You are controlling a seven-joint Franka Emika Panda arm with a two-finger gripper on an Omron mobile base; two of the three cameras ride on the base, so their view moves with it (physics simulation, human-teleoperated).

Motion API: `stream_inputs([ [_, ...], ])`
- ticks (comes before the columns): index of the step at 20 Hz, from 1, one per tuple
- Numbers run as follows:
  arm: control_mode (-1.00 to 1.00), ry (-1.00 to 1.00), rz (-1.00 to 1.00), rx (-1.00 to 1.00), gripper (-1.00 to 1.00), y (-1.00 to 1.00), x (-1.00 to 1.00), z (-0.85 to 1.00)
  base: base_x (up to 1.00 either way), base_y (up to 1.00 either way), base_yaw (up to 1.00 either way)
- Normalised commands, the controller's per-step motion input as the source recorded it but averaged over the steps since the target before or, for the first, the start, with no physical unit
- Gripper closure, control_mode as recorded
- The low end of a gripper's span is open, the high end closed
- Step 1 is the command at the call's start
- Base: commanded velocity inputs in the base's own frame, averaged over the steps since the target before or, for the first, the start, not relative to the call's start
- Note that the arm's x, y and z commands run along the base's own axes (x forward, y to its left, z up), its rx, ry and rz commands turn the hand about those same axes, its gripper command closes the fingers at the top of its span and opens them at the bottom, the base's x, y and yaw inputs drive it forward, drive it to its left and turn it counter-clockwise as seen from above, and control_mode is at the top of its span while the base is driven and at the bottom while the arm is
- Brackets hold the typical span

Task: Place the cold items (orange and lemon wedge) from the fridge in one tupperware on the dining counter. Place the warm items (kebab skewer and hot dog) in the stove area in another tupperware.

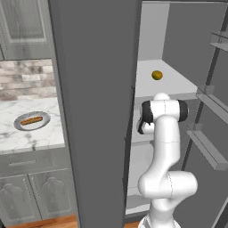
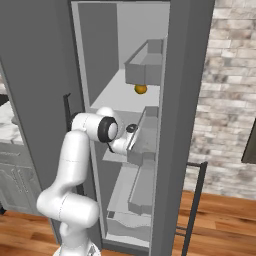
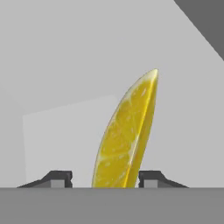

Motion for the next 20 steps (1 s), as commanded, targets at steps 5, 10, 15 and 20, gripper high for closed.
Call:
stream_inputs([
  [5, -1.0, -0.03, 0.0, 0.01, 1.0, 0.0, 0.0, -0.26, 0.0, 0.0, 0.0],
  [10, -1.0, -0.06, 0.0, 0.0, 1.0, 0.0, -0.12, -0.28, 0.0, 0.0, 0.0],
  [15, -1.0, -0.02, 0.0, 0.0, 1.0, 0.0, -0.44, -0.19, 0.0, 0.0, 0.0],
  [20, -1.0, -0.14, 0.0, 0.02, 1.0, 0.0, -0.7, -0.02, 0.0, 0.0, 0.0],
])
